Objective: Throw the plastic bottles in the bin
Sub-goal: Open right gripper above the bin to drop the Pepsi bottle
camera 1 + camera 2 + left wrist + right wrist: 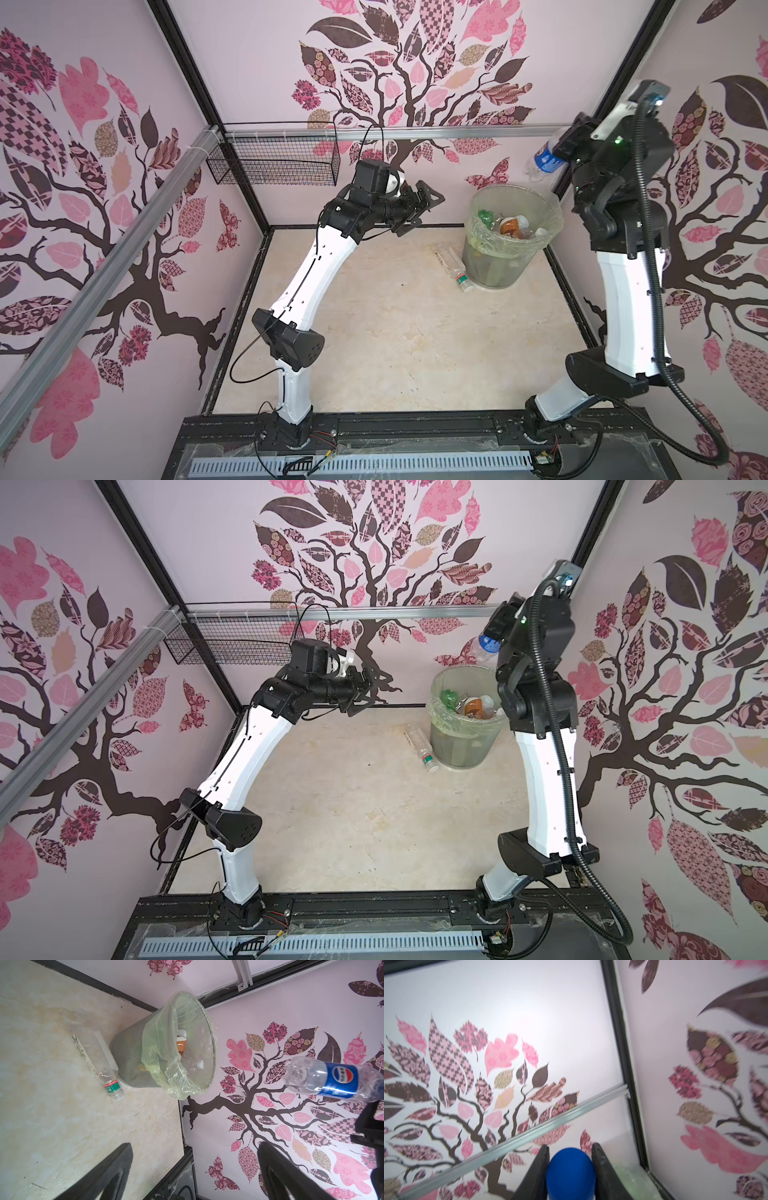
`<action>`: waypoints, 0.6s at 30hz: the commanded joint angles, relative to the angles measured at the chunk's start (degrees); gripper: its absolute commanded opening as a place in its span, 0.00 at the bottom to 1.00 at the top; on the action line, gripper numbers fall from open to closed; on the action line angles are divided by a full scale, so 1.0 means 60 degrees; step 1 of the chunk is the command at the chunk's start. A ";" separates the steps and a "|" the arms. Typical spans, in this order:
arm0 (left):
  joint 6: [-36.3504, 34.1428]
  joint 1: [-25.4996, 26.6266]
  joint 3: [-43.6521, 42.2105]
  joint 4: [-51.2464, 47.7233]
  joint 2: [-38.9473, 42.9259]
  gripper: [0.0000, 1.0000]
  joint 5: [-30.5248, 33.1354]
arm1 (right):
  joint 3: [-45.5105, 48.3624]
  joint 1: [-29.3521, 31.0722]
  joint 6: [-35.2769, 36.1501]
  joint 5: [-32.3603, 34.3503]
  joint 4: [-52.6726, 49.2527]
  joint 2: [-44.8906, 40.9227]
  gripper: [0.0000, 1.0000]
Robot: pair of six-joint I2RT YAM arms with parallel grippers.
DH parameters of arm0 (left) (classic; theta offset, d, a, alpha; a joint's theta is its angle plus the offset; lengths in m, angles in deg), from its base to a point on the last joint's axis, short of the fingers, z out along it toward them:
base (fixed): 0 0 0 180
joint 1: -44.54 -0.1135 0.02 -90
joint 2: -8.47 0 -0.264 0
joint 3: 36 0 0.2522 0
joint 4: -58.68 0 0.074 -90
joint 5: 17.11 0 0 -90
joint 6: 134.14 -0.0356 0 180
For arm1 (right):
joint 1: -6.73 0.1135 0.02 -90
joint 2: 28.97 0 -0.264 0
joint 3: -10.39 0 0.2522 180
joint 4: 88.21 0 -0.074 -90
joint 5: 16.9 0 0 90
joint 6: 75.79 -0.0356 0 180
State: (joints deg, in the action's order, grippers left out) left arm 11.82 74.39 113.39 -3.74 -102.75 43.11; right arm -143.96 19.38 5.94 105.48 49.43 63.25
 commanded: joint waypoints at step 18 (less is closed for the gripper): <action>0.0131 -0.0316 -0.0243 -0.0025 -0.0170 0.98 -0.0427 | 0.2235 -0.0597 -0.1136 0.0237 -0.2562 0.1521 0.89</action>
State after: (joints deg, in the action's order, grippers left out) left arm 13.00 72.55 113.37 -3.68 -103.12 40.69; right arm -127.35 15.97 1.72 107.36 35.38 75.87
